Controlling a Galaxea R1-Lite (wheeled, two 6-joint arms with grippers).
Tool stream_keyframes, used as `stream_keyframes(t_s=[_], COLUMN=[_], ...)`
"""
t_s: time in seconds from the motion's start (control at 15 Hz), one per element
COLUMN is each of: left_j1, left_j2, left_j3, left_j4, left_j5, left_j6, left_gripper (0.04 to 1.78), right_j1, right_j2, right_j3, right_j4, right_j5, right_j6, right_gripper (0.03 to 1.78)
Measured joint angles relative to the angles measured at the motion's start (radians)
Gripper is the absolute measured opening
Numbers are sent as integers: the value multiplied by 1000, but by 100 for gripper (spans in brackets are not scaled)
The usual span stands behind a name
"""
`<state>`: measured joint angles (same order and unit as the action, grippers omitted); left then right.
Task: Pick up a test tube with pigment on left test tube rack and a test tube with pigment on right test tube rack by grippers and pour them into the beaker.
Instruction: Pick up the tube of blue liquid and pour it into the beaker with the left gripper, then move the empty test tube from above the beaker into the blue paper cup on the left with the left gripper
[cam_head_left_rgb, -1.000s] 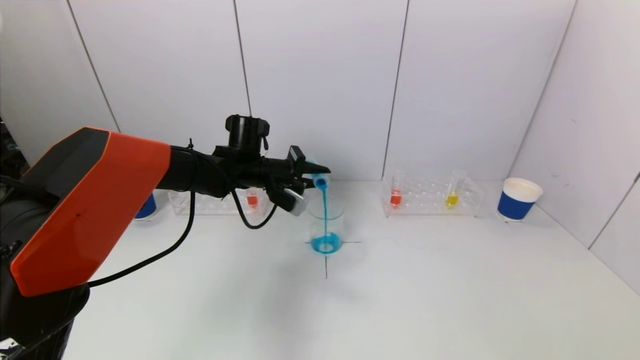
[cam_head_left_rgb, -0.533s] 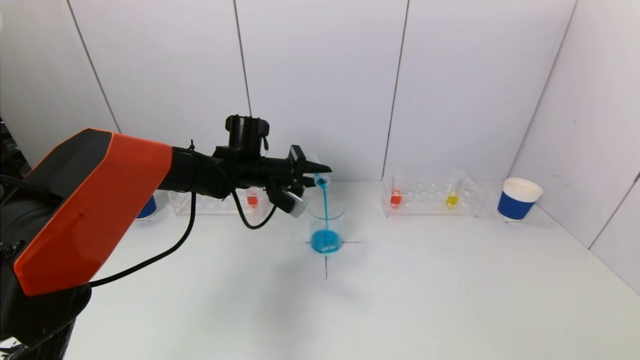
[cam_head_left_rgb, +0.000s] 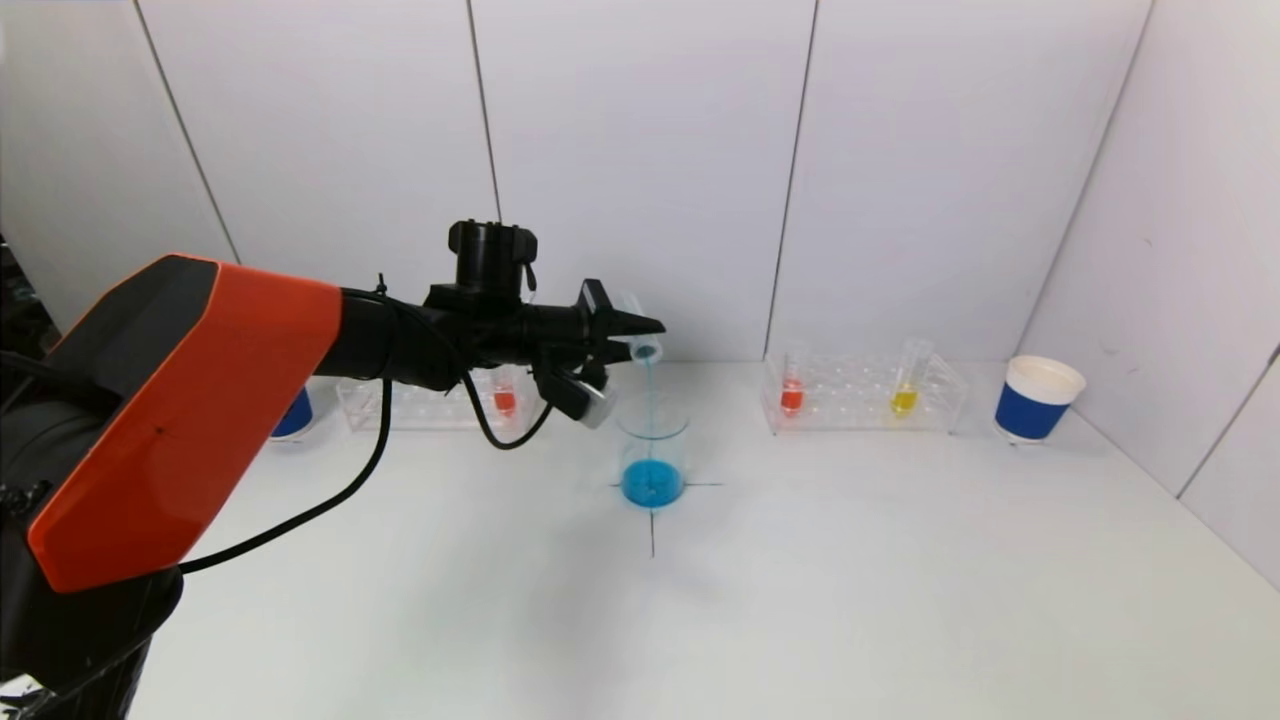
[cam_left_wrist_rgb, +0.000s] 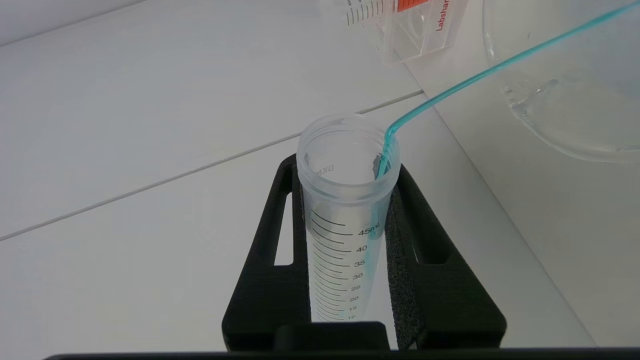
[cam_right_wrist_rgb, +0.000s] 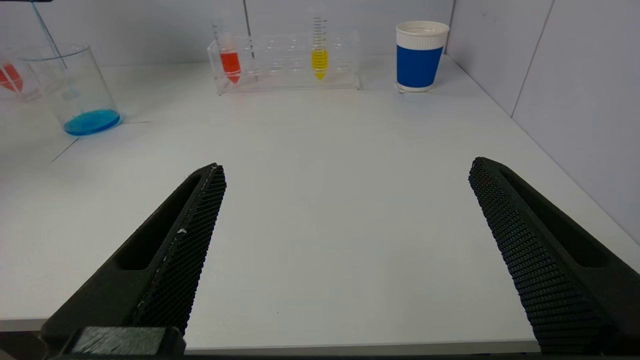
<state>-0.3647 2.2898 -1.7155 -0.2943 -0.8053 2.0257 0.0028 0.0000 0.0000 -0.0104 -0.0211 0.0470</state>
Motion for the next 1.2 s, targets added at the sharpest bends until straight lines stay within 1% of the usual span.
stream_keyframes(t_s=[0.6, 1.2], left_j1=[-5, -5], left_j2=[4, -4], left_j3=[-16, -1], left_j4=[-28, -26], left_j5=[-7, -6], left_j6=[27, 20], left_gripper=[45, 45], right_j1=[0, 0], right_j2=[0, 0], right_j3=[0, 0], right_j4=[0, 0], right_j5=[0, 0], right_j6=[0, 0], right_gripper=[177, 177])
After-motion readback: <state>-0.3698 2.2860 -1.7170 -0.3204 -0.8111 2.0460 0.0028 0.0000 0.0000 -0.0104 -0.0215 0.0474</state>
